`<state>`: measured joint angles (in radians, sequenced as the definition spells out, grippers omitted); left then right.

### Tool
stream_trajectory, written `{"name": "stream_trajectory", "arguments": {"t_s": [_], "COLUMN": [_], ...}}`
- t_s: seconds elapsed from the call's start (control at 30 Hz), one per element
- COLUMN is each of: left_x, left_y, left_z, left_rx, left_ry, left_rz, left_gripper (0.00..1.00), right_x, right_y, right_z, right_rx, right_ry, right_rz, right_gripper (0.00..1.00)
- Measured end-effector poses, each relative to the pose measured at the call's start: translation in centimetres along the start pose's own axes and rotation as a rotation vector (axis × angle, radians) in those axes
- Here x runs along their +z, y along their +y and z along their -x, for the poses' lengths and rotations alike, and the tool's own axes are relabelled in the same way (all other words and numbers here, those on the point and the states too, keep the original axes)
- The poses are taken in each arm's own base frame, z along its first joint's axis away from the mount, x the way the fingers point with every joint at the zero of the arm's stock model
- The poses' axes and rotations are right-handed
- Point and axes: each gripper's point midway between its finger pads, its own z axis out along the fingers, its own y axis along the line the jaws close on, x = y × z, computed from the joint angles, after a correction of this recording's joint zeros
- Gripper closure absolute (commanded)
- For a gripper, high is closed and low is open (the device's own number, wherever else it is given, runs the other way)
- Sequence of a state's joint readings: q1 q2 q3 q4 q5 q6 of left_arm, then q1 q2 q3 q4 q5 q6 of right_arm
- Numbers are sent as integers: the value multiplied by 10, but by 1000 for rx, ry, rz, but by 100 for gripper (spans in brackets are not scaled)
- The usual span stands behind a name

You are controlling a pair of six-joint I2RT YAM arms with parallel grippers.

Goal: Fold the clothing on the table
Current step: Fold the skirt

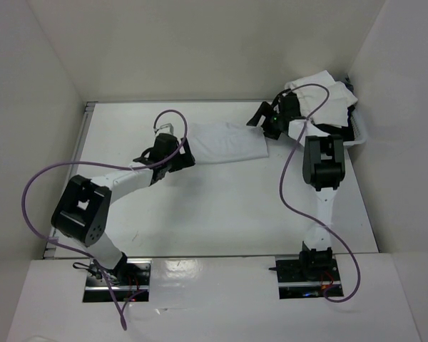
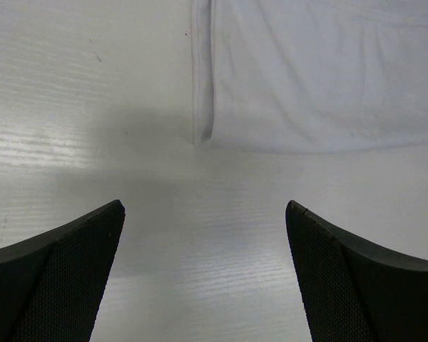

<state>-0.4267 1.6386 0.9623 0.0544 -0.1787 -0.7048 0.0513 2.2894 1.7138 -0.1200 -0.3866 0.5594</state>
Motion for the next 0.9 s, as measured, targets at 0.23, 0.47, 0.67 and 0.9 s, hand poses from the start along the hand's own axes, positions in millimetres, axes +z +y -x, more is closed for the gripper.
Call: {"name": "stream_trajectory", "arguments": {"t_s": [0.23,0.47,0.67,0.9], "left_x": [-31,-33,-32,-12], "left_y": [-4,0,7,6], "left_z": [6,-14,-27,-22], "left_rx": [-18,-49,-64,-68], "left_ry": [-40,16,43,45], "left_rz": [-50,-89,-80,-52], "left_gripper": [0,0,0,0], "right_x": [-69,-113,-115,-116], "right_y": [34,27,4,2], "right_z": [-45,-62,-95,-99], "right_rx": [-123,-140,-158,-169], "right_ry": [-7,-50,-14,-26], "right_rz": [-67,-94,-193,-219], "right_gripper": [2,2,2,2]}}
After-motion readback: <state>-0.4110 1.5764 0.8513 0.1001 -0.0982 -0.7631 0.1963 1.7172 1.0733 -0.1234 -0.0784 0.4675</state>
